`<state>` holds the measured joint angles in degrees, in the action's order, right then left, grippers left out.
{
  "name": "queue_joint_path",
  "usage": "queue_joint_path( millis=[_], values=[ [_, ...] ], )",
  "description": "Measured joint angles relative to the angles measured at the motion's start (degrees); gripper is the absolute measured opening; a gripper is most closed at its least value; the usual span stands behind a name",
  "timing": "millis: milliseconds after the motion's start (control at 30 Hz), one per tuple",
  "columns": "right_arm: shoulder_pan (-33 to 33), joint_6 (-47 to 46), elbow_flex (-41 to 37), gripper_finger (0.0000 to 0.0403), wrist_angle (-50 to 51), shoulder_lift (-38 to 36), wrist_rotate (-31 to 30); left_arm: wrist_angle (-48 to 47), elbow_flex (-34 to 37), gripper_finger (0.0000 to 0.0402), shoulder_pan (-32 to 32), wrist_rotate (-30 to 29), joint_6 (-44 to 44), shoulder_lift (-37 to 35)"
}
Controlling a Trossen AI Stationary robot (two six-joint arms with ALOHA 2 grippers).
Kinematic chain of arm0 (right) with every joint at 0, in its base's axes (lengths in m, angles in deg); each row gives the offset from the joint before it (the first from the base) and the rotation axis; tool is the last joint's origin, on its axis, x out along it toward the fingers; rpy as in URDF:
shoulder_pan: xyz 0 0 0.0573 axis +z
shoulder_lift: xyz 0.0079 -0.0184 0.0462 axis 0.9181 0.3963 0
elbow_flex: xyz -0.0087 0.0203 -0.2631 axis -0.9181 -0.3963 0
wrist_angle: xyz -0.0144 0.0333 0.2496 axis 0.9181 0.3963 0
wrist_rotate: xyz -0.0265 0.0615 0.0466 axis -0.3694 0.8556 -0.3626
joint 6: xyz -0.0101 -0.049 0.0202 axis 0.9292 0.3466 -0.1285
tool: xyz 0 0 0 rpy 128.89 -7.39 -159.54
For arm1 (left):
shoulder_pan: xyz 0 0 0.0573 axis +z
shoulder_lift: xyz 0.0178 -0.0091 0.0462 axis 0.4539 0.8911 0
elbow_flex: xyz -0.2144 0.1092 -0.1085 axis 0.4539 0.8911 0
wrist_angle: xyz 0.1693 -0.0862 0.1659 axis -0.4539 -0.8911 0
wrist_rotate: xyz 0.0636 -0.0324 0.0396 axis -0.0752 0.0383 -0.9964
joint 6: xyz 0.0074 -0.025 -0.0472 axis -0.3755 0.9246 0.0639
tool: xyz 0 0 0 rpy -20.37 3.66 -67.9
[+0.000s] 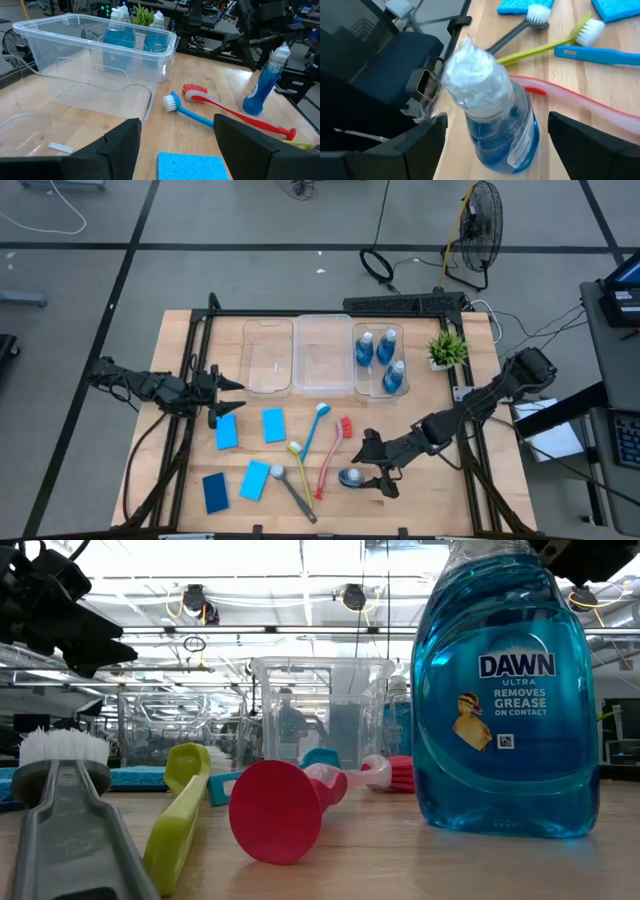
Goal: Pick & Place Kitchen Sink Supplies
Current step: Put the blue dishwashing liquid bottle into the right transparent bin
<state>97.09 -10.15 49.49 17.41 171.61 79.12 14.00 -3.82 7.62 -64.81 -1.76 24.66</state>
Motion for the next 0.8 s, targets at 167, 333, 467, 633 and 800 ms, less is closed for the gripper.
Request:
queue_joint_path(
  millis=[167,333,467,633,800],
  values=[
    [-0.2,0.7,0.0,0.0334,-2.7,1.4,0.1,0.0,0.0,0.0253,0.0,0.0,0.0,0.0],
    [-0.4,1.1,0.0,0.0334,-3.6,2.3,0.1,0.0,0.0,0.0253,0.0,0.0,-0.2,0.0],
    [-0.4,1.3,0.0,0.0334,-6.6,3.4,0.3,0.0,0.0,0.0253,0.0,0.0,-0.3,0.0],
    [-0.5,1.3,0.0,0.0333,-9.9,5.8,1.6,0.0,0.0,0.0253,0.0,0.0,0.0,0.0],
    [-0.8,0.7,0.0,0.0313,-10.1,5.9,1.5,0.0,0.0,0.0253,0.0,0.0,0.1,0.0]
  ],
)
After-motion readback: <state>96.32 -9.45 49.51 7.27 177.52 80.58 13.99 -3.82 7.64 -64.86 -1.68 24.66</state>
